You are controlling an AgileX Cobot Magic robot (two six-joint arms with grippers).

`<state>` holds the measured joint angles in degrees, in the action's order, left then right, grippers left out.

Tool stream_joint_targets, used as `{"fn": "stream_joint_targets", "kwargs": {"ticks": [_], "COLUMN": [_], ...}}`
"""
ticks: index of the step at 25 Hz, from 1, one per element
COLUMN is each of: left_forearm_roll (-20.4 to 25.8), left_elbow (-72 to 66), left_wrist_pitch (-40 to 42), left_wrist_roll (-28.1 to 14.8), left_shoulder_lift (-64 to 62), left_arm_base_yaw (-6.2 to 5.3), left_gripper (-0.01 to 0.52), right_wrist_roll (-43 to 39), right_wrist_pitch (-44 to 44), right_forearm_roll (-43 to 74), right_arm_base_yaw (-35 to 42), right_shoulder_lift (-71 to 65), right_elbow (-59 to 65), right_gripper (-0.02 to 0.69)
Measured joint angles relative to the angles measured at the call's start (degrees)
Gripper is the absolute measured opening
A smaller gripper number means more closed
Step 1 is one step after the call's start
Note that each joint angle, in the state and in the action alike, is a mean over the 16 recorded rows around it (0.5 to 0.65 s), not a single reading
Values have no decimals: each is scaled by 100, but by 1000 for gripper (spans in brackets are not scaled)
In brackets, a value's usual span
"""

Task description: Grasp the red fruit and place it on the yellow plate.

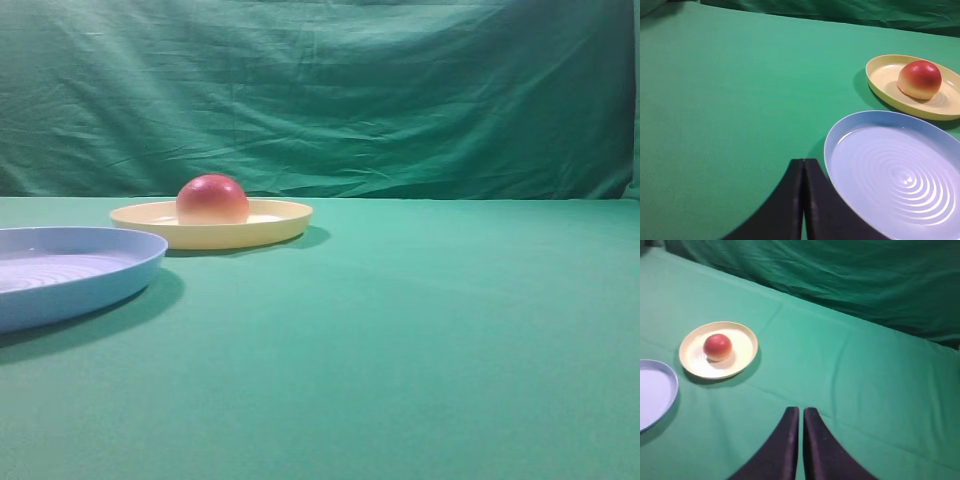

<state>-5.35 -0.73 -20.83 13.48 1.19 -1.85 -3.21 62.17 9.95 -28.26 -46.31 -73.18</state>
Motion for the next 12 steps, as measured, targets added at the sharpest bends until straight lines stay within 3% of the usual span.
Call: {"fn": "stream_joint_targets", "kwargs": {"ticks": [12], "left_forearm_roll": [0], "left_elbow": [0], "left_wrist_pitch": [0], "left_wrist_roll": [0], "left_shoulder_lift": [0], "left_arm_base_yaw": [0], "left_gripper": [0], "right_wrist_roll": [367], "right_wrist_pitch": [-1728], "right_forearm_roll": [-249], "right_arm_base_yaw": [1969], "right_shoulder_lift": [2551], "right_elbow": [2968], "right_gripper": [0]}}
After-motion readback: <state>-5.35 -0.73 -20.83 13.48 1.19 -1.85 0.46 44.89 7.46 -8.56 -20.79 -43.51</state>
